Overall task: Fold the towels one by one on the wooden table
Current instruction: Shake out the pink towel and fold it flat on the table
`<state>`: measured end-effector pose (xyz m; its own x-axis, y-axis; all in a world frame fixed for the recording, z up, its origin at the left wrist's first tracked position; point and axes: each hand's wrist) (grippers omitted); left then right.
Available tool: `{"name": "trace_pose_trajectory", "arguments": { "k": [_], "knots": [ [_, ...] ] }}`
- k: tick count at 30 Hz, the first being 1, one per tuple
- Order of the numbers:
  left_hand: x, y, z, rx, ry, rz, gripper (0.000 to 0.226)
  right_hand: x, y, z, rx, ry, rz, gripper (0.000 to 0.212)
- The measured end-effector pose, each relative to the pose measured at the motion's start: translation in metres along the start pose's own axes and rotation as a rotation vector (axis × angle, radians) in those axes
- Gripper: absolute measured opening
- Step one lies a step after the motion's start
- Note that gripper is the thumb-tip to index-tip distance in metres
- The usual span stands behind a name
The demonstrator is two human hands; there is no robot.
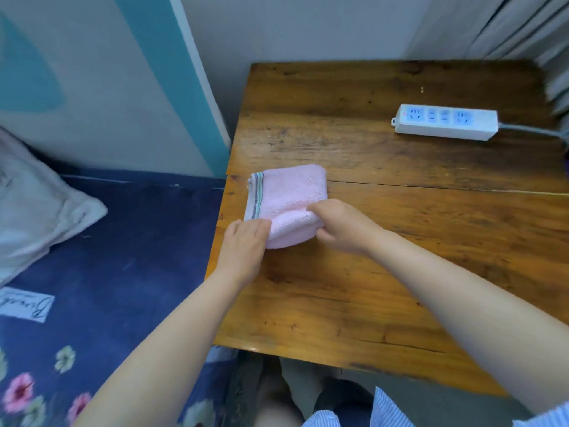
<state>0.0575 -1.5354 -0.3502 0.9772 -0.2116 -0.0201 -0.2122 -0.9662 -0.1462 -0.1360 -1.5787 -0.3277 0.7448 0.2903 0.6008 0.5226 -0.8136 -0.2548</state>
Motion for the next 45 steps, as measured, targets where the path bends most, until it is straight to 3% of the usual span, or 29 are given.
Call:
{"name": "trace_pose_trajectory", "arguments": {
  "k": [4, 9, 13, 17, 20, 23, 28, 33, 38, 45],
  "knots": [
    [0.000, -0.009, -0.045, -0.052, -0.079, -0.087, 0.027, 0.015, -0.011, -0.031, -0.015, 0.057, 0.003, 0.002],
    [0.010, -0.038, -0.089, -0.105, -0.328, -0.190, 0.011, 0.053, -0.017, -0.050, -0.068, 0.239, 0.075, 0.044],
    [0.034, -0.092, -0.118, -0.142, -0.464, -0.274, 0.011, 0.099, -0.021, -0.042, 0.008, 0.224, -0.014, 0.054],
    [0.065, -0.173, -0.139, -0.217, -0.424, -0.386, 0.008, 0.172, -0.028, -0.012, 0.003, 0.010, -0.228, 0.029],
    [0.083, -0.230, -0.147, -0.258, -0.348, -0.468, 0.011, 0.222, -0.037, 0.009, -0.025, -0.074, -0.337, 0.023],
    [0.098, -0.312, -0.152, -0.218, -0.187, -0.618, 0.024, 0.284, -0.067, 0.039, 0.023, -0.086, -0.442, 0.044],
    [0.106, -0.451, -0.149, -0.149, -0.066, -0.870, 0.035, 0.389, -0.126, 0.098, 0.052, -0.200, -0.660, 0.033],
    [0.111, -0.581, -0.150, -0.152, -0.082, -1.102, 0.029, 0.484, -0.180, 0.161, 0.128, -0.257, -0.867, 0.042],
    [0.129, -0.666, -0.146, -0.153, -0.035, -1.250, 0.019, 0.551, -0.203, 0.211, 0.210, -0.249, -1.017, 0.045],
    [0.199, -0.719, -0.138, -0.234, -0.060, -1.405, 0.016, 0.644, -0.173, 0.262, 0.305, -0.162, -1.158, 0.040]
  ]
}}
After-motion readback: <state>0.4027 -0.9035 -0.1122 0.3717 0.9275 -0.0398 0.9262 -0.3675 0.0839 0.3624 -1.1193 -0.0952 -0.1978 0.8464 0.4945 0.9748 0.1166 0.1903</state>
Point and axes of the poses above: each hand's wrist, its own y-axis towards the middle knuckle, its own z-axis out of the palm, x = y × z, and after that the axes turned 3 degrees about y, right-handed
